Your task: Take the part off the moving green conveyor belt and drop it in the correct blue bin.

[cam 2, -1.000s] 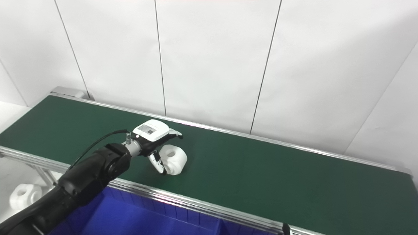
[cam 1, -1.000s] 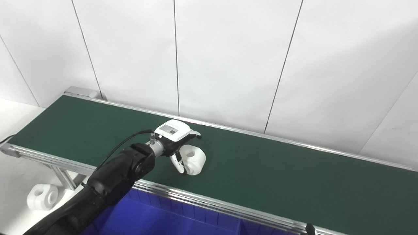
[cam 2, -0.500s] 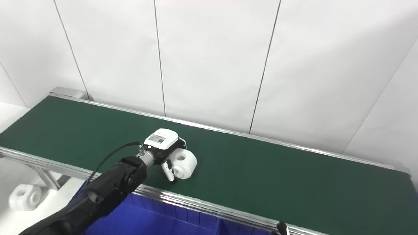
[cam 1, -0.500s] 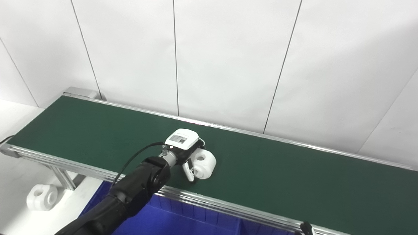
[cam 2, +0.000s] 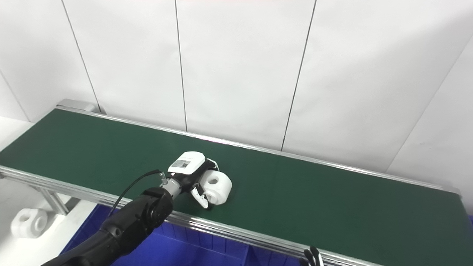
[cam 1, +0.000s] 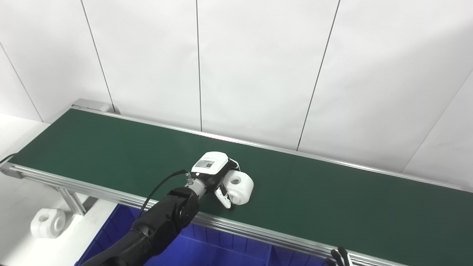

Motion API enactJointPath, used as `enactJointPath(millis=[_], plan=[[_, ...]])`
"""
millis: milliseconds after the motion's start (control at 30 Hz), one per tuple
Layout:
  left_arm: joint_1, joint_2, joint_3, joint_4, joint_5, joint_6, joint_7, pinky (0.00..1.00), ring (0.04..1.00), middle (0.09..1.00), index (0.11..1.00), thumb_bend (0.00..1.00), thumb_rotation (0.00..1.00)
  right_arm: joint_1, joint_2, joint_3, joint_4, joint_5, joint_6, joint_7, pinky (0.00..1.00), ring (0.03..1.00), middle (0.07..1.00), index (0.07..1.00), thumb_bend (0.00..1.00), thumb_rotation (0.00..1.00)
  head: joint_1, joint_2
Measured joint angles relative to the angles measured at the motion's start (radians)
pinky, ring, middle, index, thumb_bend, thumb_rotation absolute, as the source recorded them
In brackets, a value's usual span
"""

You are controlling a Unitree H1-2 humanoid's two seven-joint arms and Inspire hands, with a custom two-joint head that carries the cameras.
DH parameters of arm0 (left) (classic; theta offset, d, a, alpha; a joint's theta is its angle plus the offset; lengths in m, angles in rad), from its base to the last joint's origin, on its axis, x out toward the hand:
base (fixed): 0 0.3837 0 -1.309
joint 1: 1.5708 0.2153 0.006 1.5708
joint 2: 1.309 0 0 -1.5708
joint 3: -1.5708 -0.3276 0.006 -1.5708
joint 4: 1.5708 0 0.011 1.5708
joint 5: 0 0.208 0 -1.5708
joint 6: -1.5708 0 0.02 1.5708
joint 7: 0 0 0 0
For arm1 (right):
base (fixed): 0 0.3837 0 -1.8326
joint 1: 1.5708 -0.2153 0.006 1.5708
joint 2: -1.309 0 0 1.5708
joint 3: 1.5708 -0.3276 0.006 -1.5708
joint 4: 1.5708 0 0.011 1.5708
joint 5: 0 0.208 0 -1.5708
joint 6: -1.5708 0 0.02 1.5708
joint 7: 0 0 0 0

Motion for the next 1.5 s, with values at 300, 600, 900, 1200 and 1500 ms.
enactJointPath(millis=[300,600,900,1200,1500], plan=[[0.122,0.127,0.016,-0.352,-0.001,-0.038,-0.134,0.56,0.576,0.581,0.492,0.52,0.08,0.000,0.000,-0.001,-0.004,-0.001,0.002,0.000,0.89,0.899,0.942,0.980,0.80,0.95,0.021,0.027],[0.389,0.369,0.187,-0.611,-0.040,-0.100,-0.189,0.53,0.551,0.567,0.491,0.52,0.08,-0.007,-0.012,-0.014,-0.049,0.005,0.041,0.009,0.89,0.904,0.946,0.989,0.77,0.97,0.034,0.087],[0.564,0.387,0.243,-0.597,-0.015,-0.191,-0.171,0.51,0.539,0.558,0.491,0.52,0.08,-0.011,-0.016,-0.018,-0.070,0.007,0.062,0.016,0.87,0.889,0.937,0.985,0.77,0.95,0.046,0.094],[0.617,0.376,0.277,-0.519,0.001,-0.196,-0.154,0.52,0.525,0.548,0.492,0.52,0.08,-0.006,-0.022,-0.026,-0.073,0.010,0.079,0.017,0.86,0.884,0.937,0.986,0.79,0.95,0.046,0.097],[0.622,0.352,0.279,-0.453,0.025,-0.226,-0.088,0.67,0.687,0.688,0.682,0.83,0.48,-0.007,-0.019,-0.025,-0.074,0.010,0.080,0.017,0.87,0.890,0.940,0.988,0.80,0.95,0.038,0.094]])
